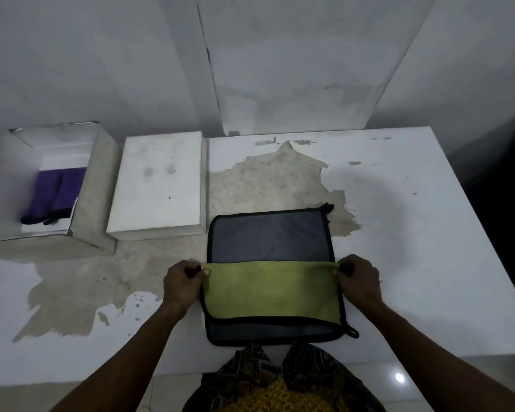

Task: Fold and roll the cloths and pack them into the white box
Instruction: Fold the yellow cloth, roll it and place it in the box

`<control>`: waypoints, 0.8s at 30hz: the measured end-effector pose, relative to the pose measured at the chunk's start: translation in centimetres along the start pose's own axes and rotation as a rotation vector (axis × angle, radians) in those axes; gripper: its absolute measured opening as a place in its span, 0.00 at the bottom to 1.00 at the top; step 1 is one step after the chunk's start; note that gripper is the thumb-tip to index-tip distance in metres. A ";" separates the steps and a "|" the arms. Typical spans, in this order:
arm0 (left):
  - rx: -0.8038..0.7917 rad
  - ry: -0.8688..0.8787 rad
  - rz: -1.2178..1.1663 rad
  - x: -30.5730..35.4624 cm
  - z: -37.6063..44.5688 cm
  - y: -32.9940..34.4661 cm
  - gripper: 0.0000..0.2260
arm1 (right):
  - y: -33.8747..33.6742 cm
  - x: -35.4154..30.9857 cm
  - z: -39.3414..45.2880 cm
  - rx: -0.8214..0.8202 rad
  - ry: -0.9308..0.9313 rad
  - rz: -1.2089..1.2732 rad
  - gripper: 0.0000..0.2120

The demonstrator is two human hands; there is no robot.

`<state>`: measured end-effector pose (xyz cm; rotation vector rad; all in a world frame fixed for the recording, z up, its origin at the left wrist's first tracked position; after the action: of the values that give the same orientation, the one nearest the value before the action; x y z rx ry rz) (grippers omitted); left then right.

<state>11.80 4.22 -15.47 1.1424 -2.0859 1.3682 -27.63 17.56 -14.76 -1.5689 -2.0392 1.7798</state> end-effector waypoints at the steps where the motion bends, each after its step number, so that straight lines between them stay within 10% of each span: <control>1: -0.009 0.008 0.012 0.3 0.0 0.1 0.10 | 0.0 0.0 -0.1 0.006 0.013 0.014 0.10; 6: 0.144 0.378 0.339 5.3 -2.3 0.1 0.13 | -0.5 -4.7 -2.5 0.139 -0.229 -0.181 0.17; 11: -0.208 0.871 0.590 9.2 -7.8 9.9 0.24 | 6.5 -11.0 -6.0 -0.102 -0.670 -0.324 0.25; 16: -0.352 0.771 0.809 5.2 -6.8 14.4 0.28 | 11.9 -7.7 -5.3 -0.312 -0.604 -0.464 0.30; 24: -0.129 0.542 0.844 -0.1 -2.6 7.3 0.36 | 8.2 -2.6 -3.3 -0.059 -0.389 -0.529 0.42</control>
<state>5.75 7.96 -18.55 -0.2333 -2.2316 1.5914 -19.17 17.04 -18.29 -0.6125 -2.3799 1.9094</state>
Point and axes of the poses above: each hand's wrist, its own z-axis towards the middle knuckle, its own y-axis out of the palm, x = y × z, the point moved 9 cm from there along z, towards the middle knuckle
